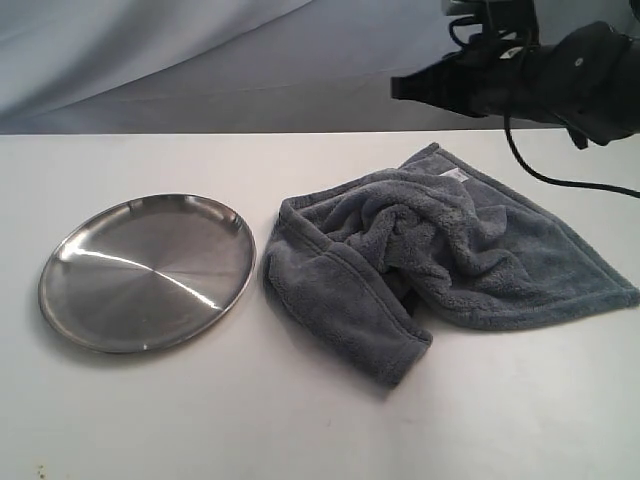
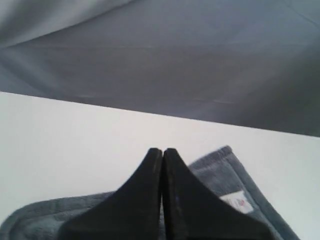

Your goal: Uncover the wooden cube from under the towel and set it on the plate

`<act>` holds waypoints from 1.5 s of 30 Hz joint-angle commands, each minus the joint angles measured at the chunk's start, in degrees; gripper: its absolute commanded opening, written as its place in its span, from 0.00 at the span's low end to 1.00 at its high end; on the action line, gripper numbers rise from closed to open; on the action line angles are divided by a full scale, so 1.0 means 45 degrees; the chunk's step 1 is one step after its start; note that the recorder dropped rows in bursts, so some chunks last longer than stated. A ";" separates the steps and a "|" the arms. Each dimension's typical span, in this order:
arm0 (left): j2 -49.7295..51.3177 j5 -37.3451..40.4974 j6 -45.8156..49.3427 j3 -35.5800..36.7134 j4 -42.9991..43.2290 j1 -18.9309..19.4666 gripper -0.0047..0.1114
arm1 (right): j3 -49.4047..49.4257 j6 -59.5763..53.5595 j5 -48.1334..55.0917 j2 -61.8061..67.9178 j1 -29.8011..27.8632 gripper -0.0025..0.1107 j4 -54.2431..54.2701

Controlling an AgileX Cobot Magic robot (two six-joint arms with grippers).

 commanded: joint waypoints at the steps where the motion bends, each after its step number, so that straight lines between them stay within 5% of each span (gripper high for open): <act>1: -0.0030 -0.0087 -0.0013 0.0058 -0.0032 -0.0065 0.04 | 0.0696 0.0815 0.0303 -0.0049 -0.0680 0.02 -0.1444; 9: -0.0030 -0.0087 -0.0013 0.0058 -0.0032 -0.0065 0.04 | 0.1217 0.1594 0.2467 -0.0049 -0.0966 0.02 -0.4214; 18: -0.0030 -0.0087 -0.0013 0.0058 -0.0032 -0.0065 0.04 | 0.1217 0.1559 0.4379 -0.0049 -0.0587 0.02 -0.4335; 33: -0.0030 -0.0087 -0.0013 0.0058 -0.0032 -0.0065 0.04 | 0.1217 -0.4467 0.5733 -0.0092 -0.0587 0.02 -0.2221; 39: -0.0030 -0.0087 -0.0013 0.0058 -0.0032 -0.0065 0.04 | 0.1217 -0.4594 0.5814 -0.0092 -0.0587 0.04 -0.1856; 41: -0.0030 -0.0087 -0.0013 0.0058 -0.0032 -0.0065 0.04 | 0.1193 -0.4774 0.5641 -0.0092 -0.0587 0.23 -0.1850; 45: -0.0030 -0.0087 -0.0013 0.0058 -0.0032 -0.0065 0.04 | 0.1193 -0.5659 0.5294 -0.0092 -0.0587 0.96 -0.1875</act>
